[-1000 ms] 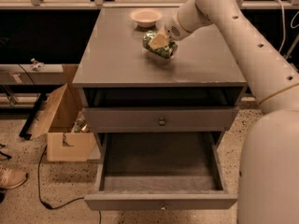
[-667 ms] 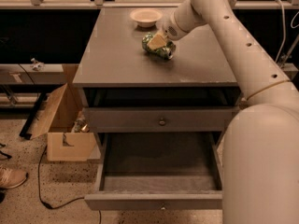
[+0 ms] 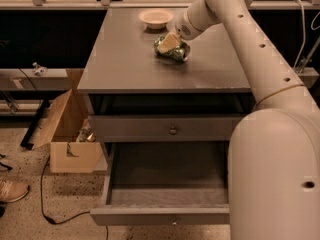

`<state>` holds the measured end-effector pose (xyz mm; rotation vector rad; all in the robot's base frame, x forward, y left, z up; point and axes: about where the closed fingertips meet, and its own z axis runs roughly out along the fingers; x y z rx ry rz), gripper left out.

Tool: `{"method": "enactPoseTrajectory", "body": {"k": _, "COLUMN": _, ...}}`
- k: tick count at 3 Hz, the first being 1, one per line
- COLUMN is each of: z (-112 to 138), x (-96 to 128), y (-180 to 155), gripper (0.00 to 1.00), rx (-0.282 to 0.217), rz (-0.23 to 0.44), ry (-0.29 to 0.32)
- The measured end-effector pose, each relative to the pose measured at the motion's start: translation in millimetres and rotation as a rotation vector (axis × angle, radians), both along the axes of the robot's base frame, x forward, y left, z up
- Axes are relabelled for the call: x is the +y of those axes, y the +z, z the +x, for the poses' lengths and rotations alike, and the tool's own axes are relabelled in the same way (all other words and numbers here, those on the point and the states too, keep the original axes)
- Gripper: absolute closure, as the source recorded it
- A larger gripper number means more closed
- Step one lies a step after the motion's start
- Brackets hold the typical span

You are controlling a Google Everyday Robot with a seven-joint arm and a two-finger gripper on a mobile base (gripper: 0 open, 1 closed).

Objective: Pick green can from middle drawer and place on counter

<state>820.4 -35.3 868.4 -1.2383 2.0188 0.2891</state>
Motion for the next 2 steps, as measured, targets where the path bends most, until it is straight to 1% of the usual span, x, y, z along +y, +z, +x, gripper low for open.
{"method": "enactPoseTrajectory", "body": {"k": 1, "z": 0, "x": -5, "y": 17, "gripper": 0.0, "rx": -0.033, "rz": 0.007, "ry": -0.009}}
{"method": "enactPoseTrajectory", "body": {"k": 2, "z": -4, "x": -12, "y": 38, "gripper": 0.0, "rx": -0.077, "rz": 0.01, "ry": -0.015}}
